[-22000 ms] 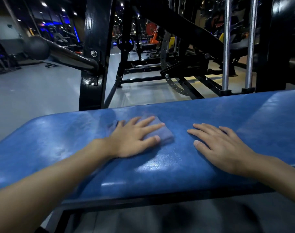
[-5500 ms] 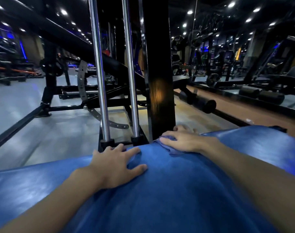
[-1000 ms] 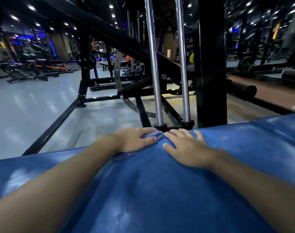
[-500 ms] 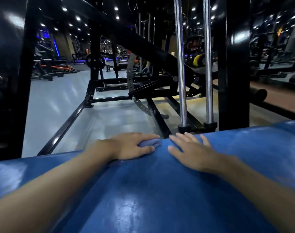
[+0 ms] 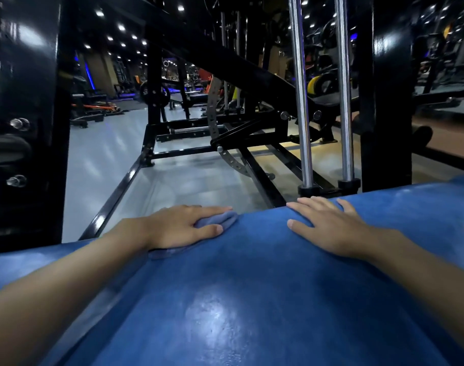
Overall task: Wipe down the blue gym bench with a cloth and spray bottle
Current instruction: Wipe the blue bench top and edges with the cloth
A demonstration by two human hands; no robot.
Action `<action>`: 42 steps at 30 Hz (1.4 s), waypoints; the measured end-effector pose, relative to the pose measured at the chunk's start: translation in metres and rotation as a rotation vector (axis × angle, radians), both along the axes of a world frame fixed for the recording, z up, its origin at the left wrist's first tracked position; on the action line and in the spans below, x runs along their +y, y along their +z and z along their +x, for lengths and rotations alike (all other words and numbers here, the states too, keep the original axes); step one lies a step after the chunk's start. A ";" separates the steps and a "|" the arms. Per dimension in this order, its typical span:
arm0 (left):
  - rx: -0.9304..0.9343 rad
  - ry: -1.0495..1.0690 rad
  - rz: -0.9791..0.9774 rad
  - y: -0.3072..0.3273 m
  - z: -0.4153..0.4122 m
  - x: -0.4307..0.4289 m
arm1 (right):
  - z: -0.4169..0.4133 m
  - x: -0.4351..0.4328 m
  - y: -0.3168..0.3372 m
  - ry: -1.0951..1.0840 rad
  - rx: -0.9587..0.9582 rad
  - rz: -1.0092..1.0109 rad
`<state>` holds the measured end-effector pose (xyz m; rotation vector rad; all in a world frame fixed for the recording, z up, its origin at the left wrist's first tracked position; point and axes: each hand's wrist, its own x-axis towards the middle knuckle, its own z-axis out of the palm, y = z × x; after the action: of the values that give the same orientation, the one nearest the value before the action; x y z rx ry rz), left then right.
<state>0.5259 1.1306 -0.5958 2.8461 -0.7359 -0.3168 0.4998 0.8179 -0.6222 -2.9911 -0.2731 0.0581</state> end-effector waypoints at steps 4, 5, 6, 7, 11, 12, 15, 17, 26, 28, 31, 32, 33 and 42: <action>-0.037 -0.005 -0.030 0.003 -0.003 -0.022 | -0.006 0.006 0.008 -0.033 0.026 -0.112; -0.049 -0.012 -0.036 0.003 -0.003 -0.032 | -0.008 0.010 0.011 -0.045 0.018 -0.163; -0.049 -0.008 -0.038 0.003 -0.001 -0.040 | -0.011 0.015 0.015 -0.050 -0.002 -0.184; -0.042 0.002 -0.038 0.004 0.000 -0.043 | -0.013 0.025 0.017 -0.050 -0.023 -0.153; -0.017 0.014 -0.047 0.004 -0.001 -0.015 | -0.025 0.083 0.019 0.030 -0.002 0.068; -0.013 0.019 -0.050 0.004 -0.005 -0.001 | -0.025 0.095 0.015 0.049 0.030 0.052; -0.027 0.044 -0.042 0.003 -0.015 0.048 | -0.020 0.105 0.003 0.042 0.084 -0.035; -0.021 0.063 -0.029 0.003 -0.021 0.076 | -0.019 0.104 0.000 0.034 0.083 -0.050; -0.030 0.042 -0.051 0.003 -0.011 0.027 | -0.022 0.105 0.002 0.009 0.069 -0.100; -0.019 0.036 -0.054 0.002 -0.011 0.039 | -0.020 0.109 0.006 -0.015 0.078 -0.111; -0.026 0.044 -0.042 0.002 -0.019 0.073 | -0.018 0.142 0.011 0.021 0.057 0.014; -0.032 0.059 -0.035 0.001 -0.022 0.086 | -0.020 0.155 0.010 0.055 0.071 0.050; -0.038 0.074 -0.030 0.001 -0.025 0.098 | -0.022 0.166 0.007 0.082 0.092 0.044; -0.054 0.105 -0.001 0.002 -0.024 0.075 | -0.024 0.177 -0.002 0.072 0.109 -0.052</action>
<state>0.5017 1.2054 -0.5933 2.8893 -0.5931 -0.2253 0.4759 0.9945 -0.6237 -3.0152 -0.3725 0.2378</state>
